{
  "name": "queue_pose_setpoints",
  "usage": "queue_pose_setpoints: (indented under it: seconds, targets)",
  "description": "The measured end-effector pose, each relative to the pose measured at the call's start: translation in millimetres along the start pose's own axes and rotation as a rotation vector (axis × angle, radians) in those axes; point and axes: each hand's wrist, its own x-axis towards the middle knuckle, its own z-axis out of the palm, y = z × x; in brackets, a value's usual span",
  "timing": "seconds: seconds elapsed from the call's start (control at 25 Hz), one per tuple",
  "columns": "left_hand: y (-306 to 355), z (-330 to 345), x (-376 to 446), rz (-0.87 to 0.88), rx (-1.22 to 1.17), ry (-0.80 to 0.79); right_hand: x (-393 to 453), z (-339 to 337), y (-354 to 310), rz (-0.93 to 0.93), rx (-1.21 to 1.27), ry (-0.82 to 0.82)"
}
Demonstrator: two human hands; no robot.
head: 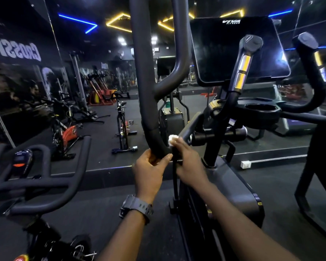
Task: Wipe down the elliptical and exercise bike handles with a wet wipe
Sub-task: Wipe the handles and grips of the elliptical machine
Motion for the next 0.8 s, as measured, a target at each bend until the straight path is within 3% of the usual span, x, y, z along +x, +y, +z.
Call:
queue_pose_setpoints:
  seconds: [0.16, 0.28, 0.4, 0.52, 0.68, 0.8]
  targets:
    - [1, -1, 3, 0.607, 0.595, 0.288, 3, 4, 9, -0.086, 0.056, -0.019]
    - [10, 13, 1, 0.961, 0.926, 0.115, 11, -2, 13, -0.022, 0.035, -0.008]
    - [33, 21, 2, 0.886, 1.252, -0.205, -3, -2, 16, -0.142, 0.063, -0.063]
    - [58, 39, 3, 0.631, 1.471, -0.448, 23, -14, 33, 0.002, 0.080, -0.042]
    - [65, 53, 1, 0.586, 1.580, -0.472, 8, -7, 30, -0.165, 0.113, -0.116]
    - [72, 54, 5, 0.588, 1.616, -0.450, 39, -9, 48, -0.057, 0.088, -0.045]
